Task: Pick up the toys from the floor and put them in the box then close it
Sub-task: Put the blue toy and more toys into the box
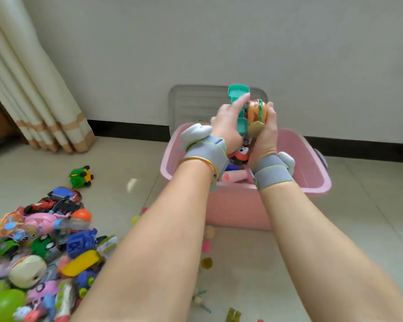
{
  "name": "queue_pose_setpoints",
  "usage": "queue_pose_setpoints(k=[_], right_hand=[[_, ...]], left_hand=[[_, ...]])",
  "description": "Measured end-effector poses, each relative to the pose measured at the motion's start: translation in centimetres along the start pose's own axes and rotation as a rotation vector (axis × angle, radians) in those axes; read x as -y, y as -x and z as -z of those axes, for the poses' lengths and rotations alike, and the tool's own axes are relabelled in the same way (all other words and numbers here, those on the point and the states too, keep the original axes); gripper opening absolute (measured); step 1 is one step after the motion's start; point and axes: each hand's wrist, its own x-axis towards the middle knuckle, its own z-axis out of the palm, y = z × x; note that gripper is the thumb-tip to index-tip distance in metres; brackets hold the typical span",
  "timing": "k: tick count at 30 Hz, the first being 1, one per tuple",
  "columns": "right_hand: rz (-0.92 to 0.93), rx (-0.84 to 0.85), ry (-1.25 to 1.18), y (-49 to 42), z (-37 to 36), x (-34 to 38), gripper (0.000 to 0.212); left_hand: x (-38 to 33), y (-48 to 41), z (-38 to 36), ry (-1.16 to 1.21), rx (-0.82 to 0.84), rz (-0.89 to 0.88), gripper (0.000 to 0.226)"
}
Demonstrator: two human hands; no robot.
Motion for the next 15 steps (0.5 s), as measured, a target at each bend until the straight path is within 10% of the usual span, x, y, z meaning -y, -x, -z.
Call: queue_pose_setpoints(k=[15], right_hand=[[-0.145, -0.684, 0.185, -2.3, 8.9, 0.6, 0.053]], left_hand=[[1.3, -1.3, -6.7, 0.006, -0.038, 0.271, 0.105]])
